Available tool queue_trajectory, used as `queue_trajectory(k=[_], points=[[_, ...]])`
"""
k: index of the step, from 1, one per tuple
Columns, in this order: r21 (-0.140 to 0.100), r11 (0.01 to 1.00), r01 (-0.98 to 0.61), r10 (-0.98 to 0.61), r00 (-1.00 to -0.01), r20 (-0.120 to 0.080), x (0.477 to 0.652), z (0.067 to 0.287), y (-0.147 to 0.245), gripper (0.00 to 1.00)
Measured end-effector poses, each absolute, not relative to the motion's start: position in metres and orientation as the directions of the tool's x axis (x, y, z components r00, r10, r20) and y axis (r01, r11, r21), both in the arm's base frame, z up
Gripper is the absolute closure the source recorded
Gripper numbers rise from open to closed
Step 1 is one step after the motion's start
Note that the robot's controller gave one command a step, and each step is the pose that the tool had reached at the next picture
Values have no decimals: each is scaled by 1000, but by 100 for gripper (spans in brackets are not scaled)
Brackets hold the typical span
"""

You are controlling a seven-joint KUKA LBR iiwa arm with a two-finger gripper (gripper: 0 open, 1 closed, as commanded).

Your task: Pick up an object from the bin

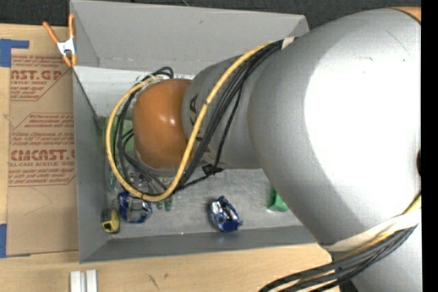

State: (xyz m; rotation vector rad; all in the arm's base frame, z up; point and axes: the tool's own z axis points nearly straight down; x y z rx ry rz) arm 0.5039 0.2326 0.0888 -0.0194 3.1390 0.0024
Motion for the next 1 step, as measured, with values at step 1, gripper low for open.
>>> queue_trajectory(k=[1], points=[[5,1000,-26,-26,-1000,-9,490,289,244,100]])
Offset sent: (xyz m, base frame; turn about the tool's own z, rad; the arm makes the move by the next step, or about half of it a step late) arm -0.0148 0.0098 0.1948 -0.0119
